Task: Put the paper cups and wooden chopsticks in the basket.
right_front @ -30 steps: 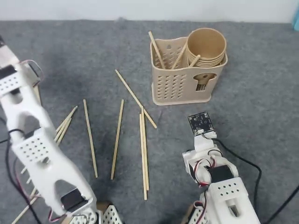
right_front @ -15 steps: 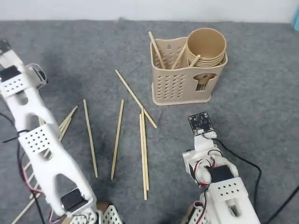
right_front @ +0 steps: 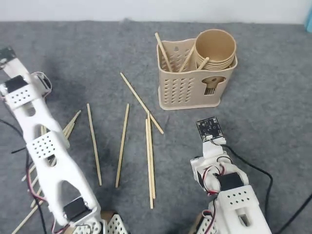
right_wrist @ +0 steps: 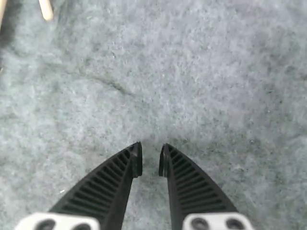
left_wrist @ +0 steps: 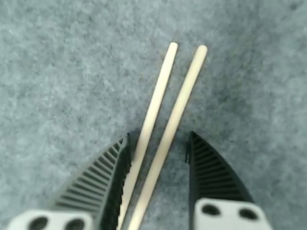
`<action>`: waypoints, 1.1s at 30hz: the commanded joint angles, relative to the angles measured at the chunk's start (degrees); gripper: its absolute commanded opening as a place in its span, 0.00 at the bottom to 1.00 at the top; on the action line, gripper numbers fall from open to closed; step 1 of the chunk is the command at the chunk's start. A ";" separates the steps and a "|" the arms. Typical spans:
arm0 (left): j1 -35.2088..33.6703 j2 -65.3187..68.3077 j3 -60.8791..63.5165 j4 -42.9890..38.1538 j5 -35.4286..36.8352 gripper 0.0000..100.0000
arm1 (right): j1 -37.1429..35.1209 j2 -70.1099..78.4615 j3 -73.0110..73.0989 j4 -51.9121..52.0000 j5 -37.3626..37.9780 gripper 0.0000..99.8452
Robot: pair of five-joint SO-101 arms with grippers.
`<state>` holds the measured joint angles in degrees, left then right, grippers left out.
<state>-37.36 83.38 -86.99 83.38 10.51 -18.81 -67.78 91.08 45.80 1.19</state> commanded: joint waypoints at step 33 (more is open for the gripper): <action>6.51 -19.96 -9.10 17.23 0.88 0.01 | 0.57 -0.84 -0.62 -0.84 0.97 0.07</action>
<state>-32.97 71.43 -94.46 98.68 10.24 -18.81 -67.78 91.08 45.80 1.19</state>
